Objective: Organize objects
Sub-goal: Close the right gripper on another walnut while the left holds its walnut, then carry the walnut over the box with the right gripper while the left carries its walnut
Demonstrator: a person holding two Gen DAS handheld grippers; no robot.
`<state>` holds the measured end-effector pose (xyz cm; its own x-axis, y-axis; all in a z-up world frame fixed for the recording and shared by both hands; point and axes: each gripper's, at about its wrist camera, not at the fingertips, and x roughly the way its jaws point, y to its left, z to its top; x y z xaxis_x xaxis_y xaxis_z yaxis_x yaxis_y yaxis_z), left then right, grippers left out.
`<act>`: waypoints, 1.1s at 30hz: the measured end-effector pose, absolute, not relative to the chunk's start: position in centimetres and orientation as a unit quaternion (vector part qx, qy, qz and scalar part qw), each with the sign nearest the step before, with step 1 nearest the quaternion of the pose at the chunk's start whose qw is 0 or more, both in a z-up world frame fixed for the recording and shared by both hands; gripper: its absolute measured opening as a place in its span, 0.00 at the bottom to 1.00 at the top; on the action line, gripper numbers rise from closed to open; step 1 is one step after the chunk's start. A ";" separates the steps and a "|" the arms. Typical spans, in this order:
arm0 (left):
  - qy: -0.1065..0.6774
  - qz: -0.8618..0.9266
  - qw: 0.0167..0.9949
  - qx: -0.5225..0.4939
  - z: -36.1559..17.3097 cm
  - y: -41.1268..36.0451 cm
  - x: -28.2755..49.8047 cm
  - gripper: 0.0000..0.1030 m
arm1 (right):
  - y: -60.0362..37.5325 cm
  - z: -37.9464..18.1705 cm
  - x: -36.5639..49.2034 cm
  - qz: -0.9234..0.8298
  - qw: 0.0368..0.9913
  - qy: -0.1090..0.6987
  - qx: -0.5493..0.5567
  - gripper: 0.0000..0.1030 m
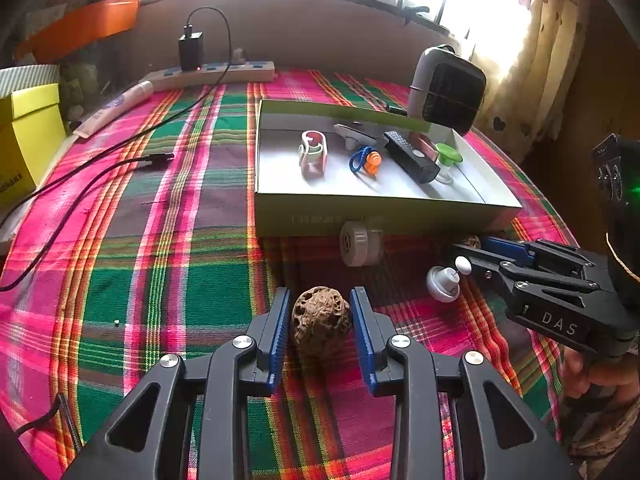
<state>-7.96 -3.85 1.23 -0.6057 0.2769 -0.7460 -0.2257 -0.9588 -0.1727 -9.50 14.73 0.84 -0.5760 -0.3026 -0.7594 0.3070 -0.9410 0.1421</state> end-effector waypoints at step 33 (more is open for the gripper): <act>-0.038 0.909 0.161 -0.382 5.7 -3.7 -8.5 0.27 | 14.8 3.8 -8.3 -0.900 0.188 -0.001 0.393 0.31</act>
